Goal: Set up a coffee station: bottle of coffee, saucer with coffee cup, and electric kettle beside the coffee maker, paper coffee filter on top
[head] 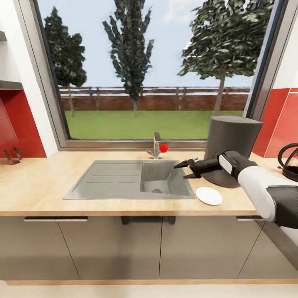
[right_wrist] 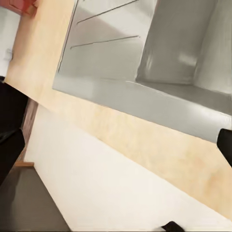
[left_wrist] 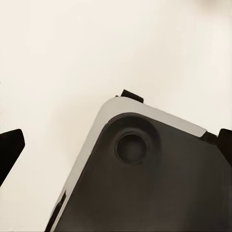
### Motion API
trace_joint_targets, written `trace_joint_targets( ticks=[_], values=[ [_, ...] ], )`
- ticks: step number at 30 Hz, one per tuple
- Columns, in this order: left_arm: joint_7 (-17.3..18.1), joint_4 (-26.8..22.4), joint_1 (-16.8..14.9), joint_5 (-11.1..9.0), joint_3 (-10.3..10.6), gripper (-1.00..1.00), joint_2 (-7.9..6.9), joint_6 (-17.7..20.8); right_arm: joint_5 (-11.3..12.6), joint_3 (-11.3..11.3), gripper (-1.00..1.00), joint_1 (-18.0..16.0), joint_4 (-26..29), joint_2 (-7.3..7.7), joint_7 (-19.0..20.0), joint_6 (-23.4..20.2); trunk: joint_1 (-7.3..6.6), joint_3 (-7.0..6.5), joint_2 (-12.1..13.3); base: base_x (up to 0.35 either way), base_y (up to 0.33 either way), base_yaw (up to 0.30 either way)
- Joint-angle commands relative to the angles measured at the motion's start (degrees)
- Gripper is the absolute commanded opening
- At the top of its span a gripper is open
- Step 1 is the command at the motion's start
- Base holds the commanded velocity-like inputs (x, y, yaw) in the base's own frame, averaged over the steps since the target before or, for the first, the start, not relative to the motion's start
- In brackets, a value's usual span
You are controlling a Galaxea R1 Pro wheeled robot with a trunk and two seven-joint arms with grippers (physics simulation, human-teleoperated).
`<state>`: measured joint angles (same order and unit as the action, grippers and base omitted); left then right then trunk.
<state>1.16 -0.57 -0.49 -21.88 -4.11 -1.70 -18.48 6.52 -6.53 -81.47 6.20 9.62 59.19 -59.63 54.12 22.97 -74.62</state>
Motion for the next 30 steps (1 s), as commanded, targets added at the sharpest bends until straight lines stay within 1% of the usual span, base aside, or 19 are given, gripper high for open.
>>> trace_joint_targets(
  ticks=[1, 3, 5, 6, 8, 9, 10, 12, 13, 14, 17, 22, 30],
  values=[
    [0.14, 0.04, -0.03, 0.15, -0.38, 1.0, -0.08, -0.57, 0.5, -0.97, 1.0, 0.08, -1.2, -0.43, 1.08, -0.37, 0.0, 0.06, -0.04, 0.0, 0.0, 0.0],
    [0.15, -0.05, -0.03, 0.22, -0.38, 1.0, -0.13, -0.98, 0.08, -1.27, 1.0, 0.15, -2.55, -1.04, 1.61, -0.37, 0.0, 0.06, -0.04, 0.0, 0.0, 0.0],
    [0.16, -0.09, -0.03, 0.24, -0.38, 1.0, -0.14, -1.05, -0.23, -1.32, 1.0, 0.16, -2.92, -1.21, 1.7, -0.37, 0.0, 0.06, -0.04, -0.023, 0.027, 0.0],
    [0.16, -0.13, -0.03, 0.21, -0.37, 1.0, -0.17, -1.11, -0.61, -1.37, 1.0, 0.17, -3.27, -1.81, 1.78, -0.37, 0.0, 0.06, -0.04, -0.135, 0.199, 0.0],
    [0.16, -0.14, -0.03, 0.19, -0.37, 1.0, -0.27, -1.11, -0.67, -1.37, 1.0, 0.17, -3.33, -1.98, 1.79, -0.37, 0.0, 0.06, -0.04, -0.147, 0.221, 0.0],
    [0.19, -0.22, -0.03, 0.04, -0.39, 1.0, -0.72, -0.89, -0.72, -1.38, 1.0, 0.17, -3.35, -3.38, 1.95, 2.54, 0.0, 0.06, -0.04, -0.157, 0.271, 0.0],
    [0.22, -0.22, -0.03, -0.02, -0.4, 1.0, -0.74, -0.87, -0.72, -1.38, 1.0, 0.17, -3.37, -3.43, 2.12, 3.45, 0.0, 0.06, -0.04, -0.151, 0.287, 0.0],
    [0.24, -0.22, -0.03, -0.07, -0.43, 1.0, -0.75, -0.82, -0.72, -1.38, 1.0, 0.17, -3.37, -3.35, 3.32, 5.49, 0.0, 0.06, -0.04, -0.129, 0.305, 0.0],
    [0.24, -0.22, -0.03, -0.09, -0.51, 1.0, -0.76, -0.53, -1.0, -1.44, 1.0, 0.17, -3.37, -2.83, 6.25, 7.63, 0.0, 0.06, -0.04, -0.026, 0.333, -0.017],
    [0.24, -0.24, -0.03, -0.09, -0.52, 1.0, -0.76, -0.46, -1.25, -1.45, 1.0, 0.17, -3.36, -2.71, 6.67, 7.87, 0.0, 0.06, -0.04, -0.017, 0.336, -0.055],
    [0.24, -0.28, -0.03, -0.13, -0.54, 1.0, -0.76, -0.38, -1.72, -1.46, 1.0, 0.17, -3.43, -2.51, 7.44, 8.48, 0.0, 0.06, -0.04, -0.009, 0.338, -0.159],
    [0.24, -0.31, -0.03, -0.23, -0.55, 1.0, -0.76, -0.44, -1.97, -1.47, 1.0, 0.17, -4.16, -1.67, 8.76, 9.46, 0.0, 0.02, -0.04, -0.003, 0.322, -0.256],
    [0.24, -0.31, -0.03, -0.18, -0.61, 1.0, -0.69, -1.02, -2.12, -1.47, 1.0, 0.15, -4.51, -0.09, 9.79, 9.89, 0.0, -0.18, -0.04, -0.009, 0.079, -0.293]
  ],
)
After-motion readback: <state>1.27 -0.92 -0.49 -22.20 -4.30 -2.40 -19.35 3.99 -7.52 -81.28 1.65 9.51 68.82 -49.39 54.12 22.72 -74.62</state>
